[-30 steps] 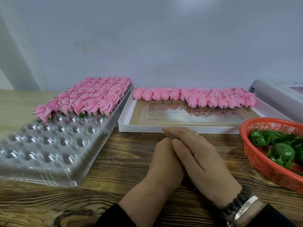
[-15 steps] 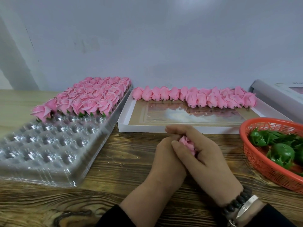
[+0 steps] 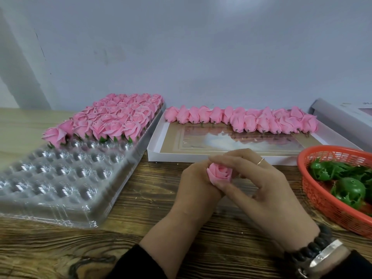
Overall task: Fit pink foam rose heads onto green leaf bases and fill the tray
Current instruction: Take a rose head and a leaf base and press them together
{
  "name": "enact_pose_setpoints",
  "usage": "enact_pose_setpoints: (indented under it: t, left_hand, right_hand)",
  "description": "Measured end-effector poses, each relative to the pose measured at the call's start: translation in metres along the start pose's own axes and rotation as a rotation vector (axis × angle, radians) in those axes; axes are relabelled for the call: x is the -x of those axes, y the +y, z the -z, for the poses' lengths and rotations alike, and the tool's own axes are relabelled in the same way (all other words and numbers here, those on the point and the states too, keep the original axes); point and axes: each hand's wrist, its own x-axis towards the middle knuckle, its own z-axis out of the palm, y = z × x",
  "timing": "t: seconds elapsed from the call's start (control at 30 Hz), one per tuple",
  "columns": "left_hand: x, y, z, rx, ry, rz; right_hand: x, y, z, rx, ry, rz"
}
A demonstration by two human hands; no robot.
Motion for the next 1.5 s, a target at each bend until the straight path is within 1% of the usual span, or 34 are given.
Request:
enact_pose_setpoints:
  t: [0.1, 0.2, 0.33, 0.47, 0.67, 0.8, 0.9, 0.93, 1.03, 1.1, 1.27, 1.37, 1.5]
  left_hand:
    - [0.001, 0.0, 0.001, -0.043, -0.035, 0.006]
    - [0.002, 0.0, 0.0, -0.01, -0.065, -0.003]
    - [0.003, -0.002, -0.004, 0.053, -0.07, 0.042]
    - [0.004, -0.002, -0.006, 0.15, -0.071, 0.037]
    - [0.005, -0.005, -0.004, 0.175, -0.122, 0.0]
    - [0.004, -0.005, -0.004, 0.119, -0.148, -0.016]
    - [0.004, -0.005, -0.006, 0.057, -0.129, -0.039]
    - [0.004, -0.005, -0.006, 0.009, -0.097, -0.047]
    - [0.003, -0.003, -0.005, -0.197, 0.067, -0.104]
    - [0.005, -0.001, -0.005, -0.244, 0.113, -0.139]
    - [0.008, 0.003, -0.009, -0.28, 0.098, -0.162]
    - [0.009, 0.005, -0.009, -0.352, 0.104, -0.188]
    - [0.011, 0.007, -0.009, -0.366, 0.104, -0.2]
  right_hand:
    - [0.0, 0.001, 0.001, -0.013, -0.037, -0.03]
    - [0.0, 0.002, 0.003, -0.016, -0.064, -0.051]
    - [-0.002, 0.002, 0.003, -0.025, -0.093, -0.099]
    - [-0.002, 0.001, 0.003, -0.032, -0.082, -0.12]
    - [-0.002, 0.003, 0.003, -0.09, -0.035, -0.172]
    - [-0.001, 0.005, 0.0, -0.078, -0.003, -0.183]
    - [-0.001, 0.01, -0.001, -0.137, 0.061, -0.232]
    - [-0.001, 0.011, -0.001, -0.168, 0.089, -0.257]
    - [-0.002, 0.013, -0.001, -0.217, 0.163, -0.321]
    - [-0.002, 0.013, -0.002, -0.228, 0.193, -0.343]
    - [0.0, 0.013, -0.006, -0.205, 0.181, -0.375]
    - [-0.001, 0.013, -0.007, -0.144, 0.149, -0.356]
    - [-0.001, 0.012, -0.008, -0.131, 0.143, -0.335]
